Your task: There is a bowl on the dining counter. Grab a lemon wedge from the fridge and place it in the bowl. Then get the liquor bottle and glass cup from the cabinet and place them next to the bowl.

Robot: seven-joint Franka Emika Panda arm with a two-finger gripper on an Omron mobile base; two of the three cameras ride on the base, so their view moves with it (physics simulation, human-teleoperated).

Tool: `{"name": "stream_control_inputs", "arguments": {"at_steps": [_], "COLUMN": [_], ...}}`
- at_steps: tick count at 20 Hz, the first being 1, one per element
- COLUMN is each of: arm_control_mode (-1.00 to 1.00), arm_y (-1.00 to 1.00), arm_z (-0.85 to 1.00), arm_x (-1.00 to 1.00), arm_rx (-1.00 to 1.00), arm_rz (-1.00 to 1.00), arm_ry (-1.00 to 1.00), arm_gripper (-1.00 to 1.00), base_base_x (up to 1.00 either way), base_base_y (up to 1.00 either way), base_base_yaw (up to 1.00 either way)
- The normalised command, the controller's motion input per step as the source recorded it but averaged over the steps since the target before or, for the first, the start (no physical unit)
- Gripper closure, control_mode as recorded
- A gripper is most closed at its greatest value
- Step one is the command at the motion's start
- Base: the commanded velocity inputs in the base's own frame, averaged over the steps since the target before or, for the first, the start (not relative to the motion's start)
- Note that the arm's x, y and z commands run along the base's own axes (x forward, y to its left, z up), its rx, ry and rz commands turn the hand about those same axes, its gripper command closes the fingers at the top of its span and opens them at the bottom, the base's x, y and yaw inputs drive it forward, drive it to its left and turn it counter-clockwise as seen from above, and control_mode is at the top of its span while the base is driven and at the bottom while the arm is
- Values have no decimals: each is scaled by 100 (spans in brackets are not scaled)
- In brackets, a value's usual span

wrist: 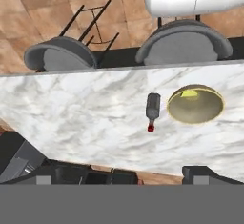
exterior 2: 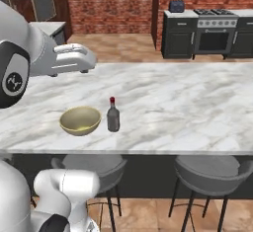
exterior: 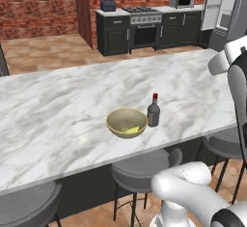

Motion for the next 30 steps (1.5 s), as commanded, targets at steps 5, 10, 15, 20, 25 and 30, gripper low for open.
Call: {"name": "stream_control_inputs", "arguments": {"at_steps": [5,10,15,20,25,30], "arm_control_mode": [100,100,100,100,100,100], "arm_y": [0,0,0,0,0,0], "arm_z": [0,0,0,0,0,0], "arm_x": [0,0,0,0,0,0], "arm_rx": [0,0,0,0,0,0], "arm_rz": [0,0,0,0,0,0], "arm_ry": [0,0,0,0,0,0], "arm_gripper": [-100,-100,-100,-100,-100,-100], "base_base_x": [0,0,0,0,1,0], "base_base_y": [-100,-100,-100,-100,-100,-100], "base_base_yaw": [-9,-7,-6,-5,-2,-1]}}
